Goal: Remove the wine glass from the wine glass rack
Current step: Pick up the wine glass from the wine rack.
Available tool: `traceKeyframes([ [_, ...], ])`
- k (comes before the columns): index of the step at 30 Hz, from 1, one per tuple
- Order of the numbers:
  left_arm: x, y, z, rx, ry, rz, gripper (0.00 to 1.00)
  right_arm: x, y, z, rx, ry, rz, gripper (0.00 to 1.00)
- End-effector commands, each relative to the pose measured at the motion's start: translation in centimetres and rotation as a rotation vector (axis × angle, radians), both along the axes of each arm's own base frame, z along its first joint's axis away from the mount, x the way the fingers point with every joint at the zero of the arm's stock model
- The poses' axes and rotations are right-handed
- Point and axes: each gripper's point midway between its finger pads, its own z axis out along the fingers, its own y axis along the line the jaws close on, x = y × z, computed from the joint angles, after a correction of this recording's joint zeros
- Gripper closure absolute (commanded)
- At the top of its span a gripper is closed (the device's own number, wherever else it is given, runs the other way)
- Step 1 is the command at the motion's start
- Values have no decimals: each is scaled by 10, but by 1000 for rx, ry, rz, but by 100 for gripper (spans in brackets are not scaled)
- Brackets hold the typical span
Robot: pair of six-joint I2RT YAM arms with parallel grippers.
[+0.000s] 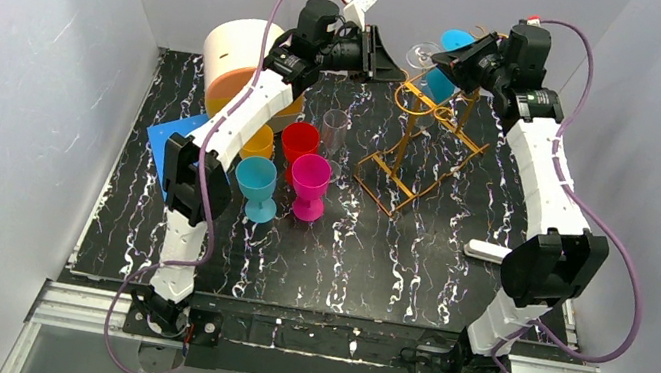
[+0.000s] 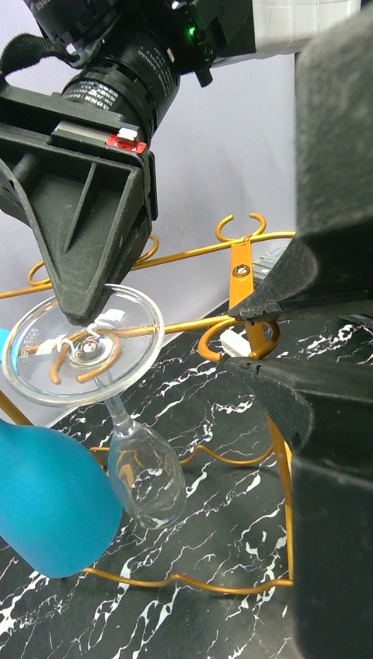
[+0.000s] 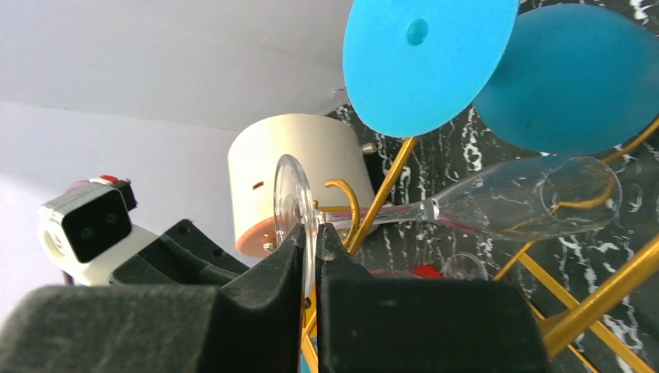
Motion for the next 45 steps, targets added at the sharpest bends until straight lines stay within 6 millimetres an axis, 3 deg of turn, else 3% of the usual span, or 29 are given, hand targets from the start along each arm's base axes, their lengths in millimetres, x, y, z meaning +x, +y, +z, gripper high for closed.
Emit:
traceKeyframes([
  [1, -27, 1, 25, -4, -56, -46, 100, -7, 2, 61, 147, -161, -9, 99],
  [11, -27, 1, 30, -9, -58, -42, 98, -3, 13, 62, 207, -159, 43, 99],
  [19, -26, 3, 36, -10, -78, -22, 77, -8, 29, 73, 230, -188, 168, 99],
  [23, -27, 4, 41, -16, -88, -17, 68, -4, 30, 68, 232, -177, 162, 99],
  [29, -27, 4, 51, -43, -100, -14, 62, 4, 18, 58, 209, -150, 68, 99],
  [38, -29, 4, 54, -51, -102, -17, 68, 19, 7, 59, 231, -139, -37, 99],
  [45, -28, 4, 53, -49, -100, -19, 68, 21, 23, 60, 252, -134, 40, 99],
])
